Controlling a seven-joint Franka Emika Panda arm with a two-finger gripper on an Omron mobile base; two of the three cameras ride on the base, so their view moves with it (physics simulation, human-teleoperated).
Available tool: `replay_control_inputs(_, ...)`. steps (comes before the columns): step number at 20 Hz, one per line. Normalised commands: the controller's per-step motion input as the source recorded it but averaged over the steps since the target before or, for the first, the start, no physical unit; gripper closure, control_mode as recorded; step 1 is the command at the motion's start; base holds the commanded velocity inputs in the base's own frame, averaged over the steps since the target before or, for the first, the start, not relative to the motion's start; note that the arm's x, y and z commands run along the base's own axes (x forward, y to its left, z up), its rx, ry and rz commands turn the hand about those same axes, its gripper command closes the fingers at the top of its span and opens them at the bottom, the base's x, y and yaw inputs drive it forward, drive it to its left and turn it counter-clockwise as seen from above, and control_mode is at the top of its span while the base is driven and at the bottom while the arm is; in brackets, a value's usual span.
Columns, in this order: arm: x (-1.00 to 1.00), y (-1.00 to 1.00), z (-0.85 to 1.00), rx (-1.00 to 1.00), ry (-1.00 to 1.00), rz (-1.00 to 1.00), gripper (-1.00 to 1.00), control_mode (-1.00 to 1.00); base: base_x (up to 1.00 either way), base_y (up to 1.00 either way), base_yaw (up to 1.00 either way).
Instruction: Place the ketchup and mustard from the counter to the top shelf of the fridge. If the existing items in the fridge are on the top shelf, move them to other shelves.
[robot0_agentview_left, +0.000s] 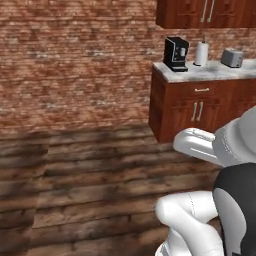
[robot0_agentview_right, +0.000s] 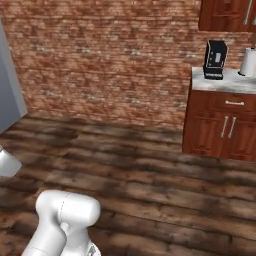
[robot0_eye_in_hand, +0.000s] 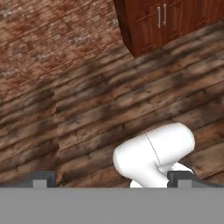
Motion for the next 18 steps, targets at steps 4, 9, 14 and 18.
replay_control_inputs(4,0.00,0.00,0.00,0.00,0.00,0.00,-1.00,1.00,0.45,0.00,-0.62)
replay_control_inputs(9,0.00,0.00,0.00,0.00,0.00,0.00,-1.00,1.00,0.24,0.00,-0.70)
replay_control_inputs(14,0.00,0.00,0.00,0.00,0.00,0.00,-1.00,1.00,0.24,0.00,-0.72)
replay_control_inputs(18,0.00,0.00,0.00,0.00,0.00,0.00,-1.00,1.00,0.30,0.03,-0.71)
